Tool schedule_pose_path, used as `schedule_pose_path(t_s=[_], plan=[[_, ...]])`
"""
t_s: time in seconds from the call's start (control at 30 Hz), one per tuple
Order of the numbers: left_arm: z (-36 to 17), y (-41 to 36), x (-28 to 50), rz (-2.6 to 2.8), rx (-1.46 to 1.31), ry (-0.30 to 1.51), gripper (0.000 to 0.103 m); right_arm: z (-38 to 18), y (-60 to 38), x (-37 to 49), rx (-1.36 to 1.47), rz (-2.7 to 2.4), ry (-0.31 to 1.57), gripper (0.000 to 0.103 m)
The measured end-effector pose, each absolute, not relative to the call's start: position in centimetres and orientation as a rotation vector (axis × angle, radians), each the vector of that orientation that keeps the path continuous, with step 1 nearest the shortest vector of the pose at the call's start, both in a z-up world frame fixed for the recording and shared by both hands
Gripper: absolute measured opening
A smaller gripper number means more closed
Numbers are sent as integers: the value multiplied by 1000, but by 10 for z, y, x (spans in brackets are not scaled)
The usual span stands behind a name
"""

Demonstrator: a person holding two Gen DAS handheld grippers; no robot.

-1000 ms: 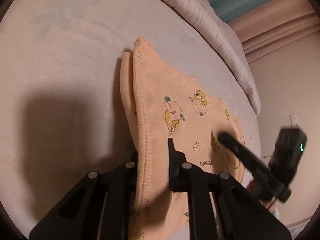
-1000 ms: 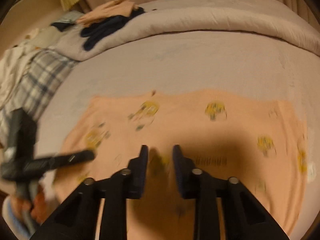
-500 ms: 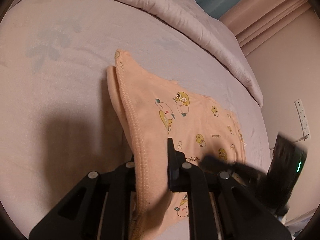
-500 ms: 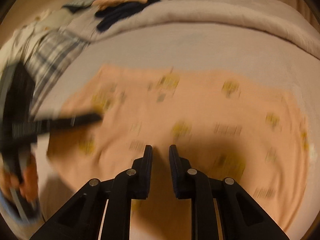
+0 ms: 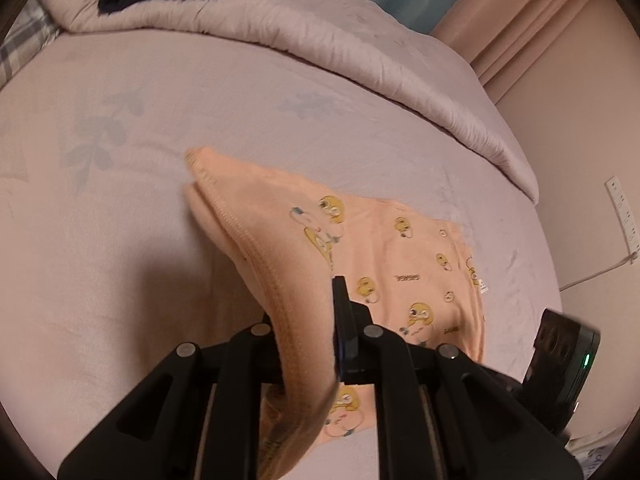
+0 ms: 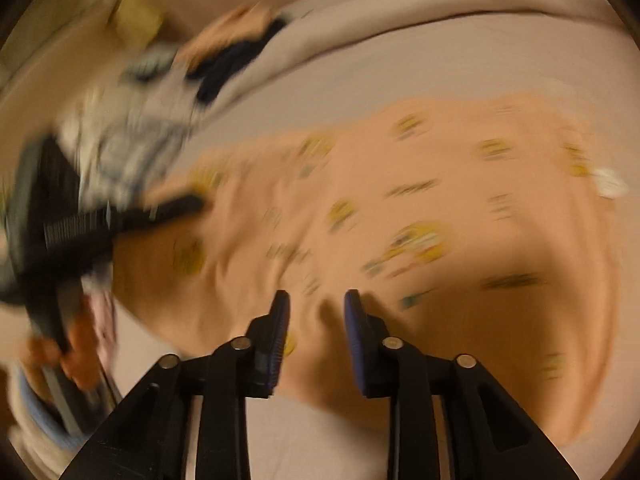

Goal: Fold small clothes

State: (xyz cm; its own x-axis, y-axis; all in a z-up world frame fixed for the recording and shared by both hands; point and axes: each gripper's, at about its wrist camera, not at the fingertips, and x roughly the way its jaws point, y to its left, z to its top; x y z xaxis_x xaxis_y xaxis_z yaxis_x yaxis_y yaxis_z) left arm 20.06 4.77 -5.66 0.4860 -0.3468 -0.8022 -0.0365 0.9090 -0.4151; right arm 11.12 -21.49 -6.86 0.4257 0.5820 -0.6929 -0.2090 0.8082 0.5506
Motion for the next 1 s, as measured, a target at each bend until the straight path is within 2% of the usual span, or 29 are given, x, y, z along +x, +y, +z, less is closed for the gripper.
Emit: schedule_pose_path(t_s=[0.1, 0.23, 0.33, 0.37, 0.47, 0.5, 0.67, 0.73, 0.8, 0.87, 1.0], plan=[[-45, 25, 206, -193, -356, 1054, 13, -70, -257, 120, 604, 501, 977, 40], [-36, -29, 218, -217, -267, 1069, 14, -82, -295, 127, 872, 477, 917, 41], [-49, -81, 228, -279, -196, 1130, 17, -97, -314, 129, 1042, 457, 871, 43], [-55, -93, 230, -303, -189, 1148, 20, -103, -321, 129, 1094, 460, 868, 44], [-83, -127, 234, -415, -193, 1236, 36, -119, -331, 139, 1222, 513, 897, 51], [-91, -130, 234, -450, -225, 1258, 35, -123, -333, 140, 1245, 519, 918, 51], [-90, -111, 223, -556, -311, 1247, 38, -121, -330, 146, 1204, 517, 967, 51], [-82, -87, 214, -560, -327, 1212, 38, -118, -325, 154, 1175, 506, 985, 51], [-77, -60, 202, -531, -362, 1183, 46, -117, -324, 153, 1134, 500, 1003, 51], [-76, -31, 193, -473, -383, 1151, 49, -112, -317, 155, 1067, 492, 1028, 51], [-88, 19, 169, -387, -464, 1139, 49, -102, -303, 162, 915, 470, 1069, 51]])
